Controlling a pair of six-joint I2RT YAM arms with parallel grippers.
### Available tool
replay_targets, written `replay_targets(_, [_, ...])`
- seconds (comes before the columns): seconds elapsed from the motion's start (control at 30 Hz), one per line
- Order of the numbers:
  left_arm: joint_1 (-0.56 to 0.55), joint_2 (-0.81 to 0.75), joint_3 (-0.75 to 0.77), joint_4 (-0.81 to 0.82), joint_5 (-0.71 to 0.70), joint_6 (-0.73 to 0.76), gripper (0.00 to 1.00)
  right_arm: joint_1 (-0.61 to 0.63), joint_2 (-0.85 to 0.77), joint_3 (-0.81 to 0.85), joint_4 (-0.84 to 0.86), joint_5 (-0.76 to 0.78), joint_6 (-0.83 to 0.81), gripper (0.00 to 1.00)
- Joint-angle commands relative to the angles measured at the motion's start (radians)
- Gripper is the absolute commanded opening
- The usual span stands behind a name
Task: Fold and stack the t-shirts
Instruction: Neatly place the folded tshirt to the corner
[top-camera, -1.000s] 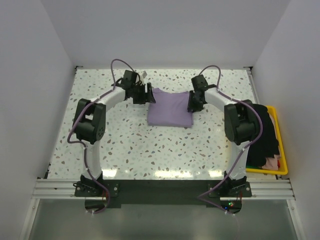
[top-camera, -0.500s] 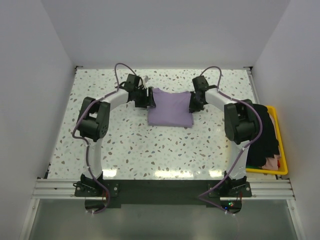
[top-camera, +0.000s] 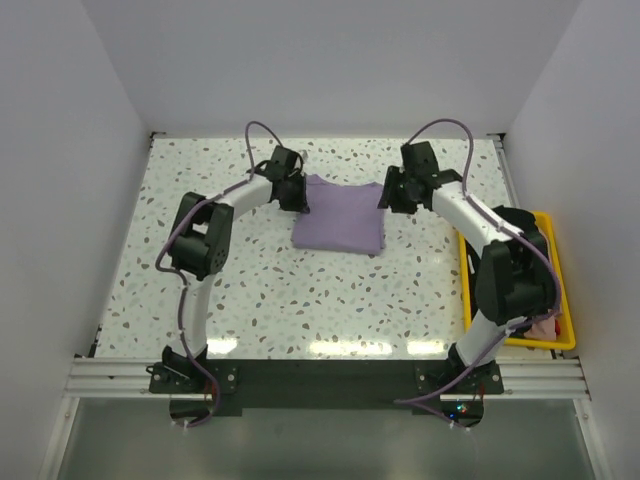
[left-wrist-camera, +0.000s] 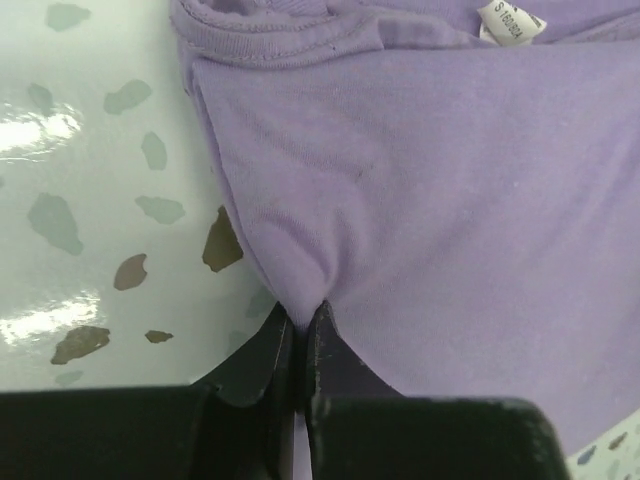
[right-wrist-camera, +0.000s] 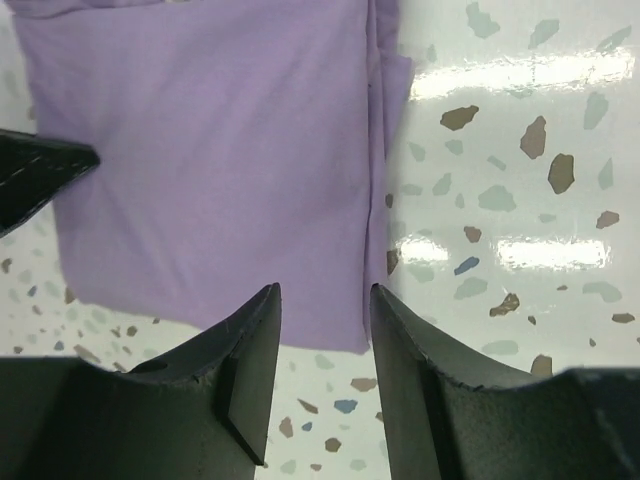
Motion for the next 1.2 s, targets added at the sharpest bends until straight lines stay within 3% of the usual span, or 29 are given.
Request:
replay_targets(0.0, [-0.002,0.055,0.076,-0.155,-0.24,0.048,0.0,0.018,-0.11,-0.043,0.006,-0.026,0.014,0.45])
replay_targets(0.13, [0.027,0.075,0.147,-0.232,-0.491,0.133,0.0,0.045,-0.228,-0.121,0.011,-0.028,0.012,0.45])
replay_targets(0.4, [0.165,0.082,0.211,-0.226,-0.729,0.322,0.0,0.061,-0.358,-0.242,0.017,-0.034,0.008,0.46])
replay_targets(0.73, [0.366,0.241,0.49,-0.216,-0.647,0.508,0.0,0.076,-0.408,-0.308,0.031,-0.09,0.017,0.46])
replay_targets(1.17, [0.476,0.33,0.596,-0.062,-0.633,0.598,0.0,0.098,-0.368,-0.354,0.071,-0.117,0.018,0.46])
